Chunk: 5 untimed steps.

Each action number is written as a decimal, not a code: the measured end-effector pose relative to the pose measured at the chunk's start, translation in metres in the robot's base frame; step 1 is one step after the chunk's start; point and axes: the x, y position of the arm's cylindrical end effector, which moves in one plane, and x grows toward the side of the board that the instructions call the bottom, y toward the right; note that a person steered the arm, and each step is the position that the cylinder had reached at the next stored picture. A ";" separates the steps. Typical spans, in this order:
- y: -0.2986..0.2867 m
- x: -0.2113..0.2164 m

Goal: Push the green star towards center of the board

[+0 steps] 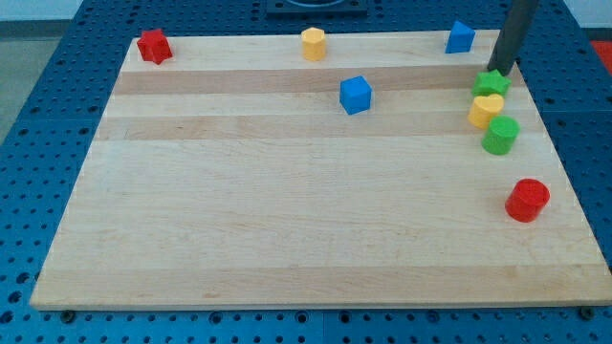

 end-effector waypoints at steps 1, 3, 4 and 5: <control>0.000 0.000; 0.051 -0.028; 0.070 -0.028; 0.070 -0.028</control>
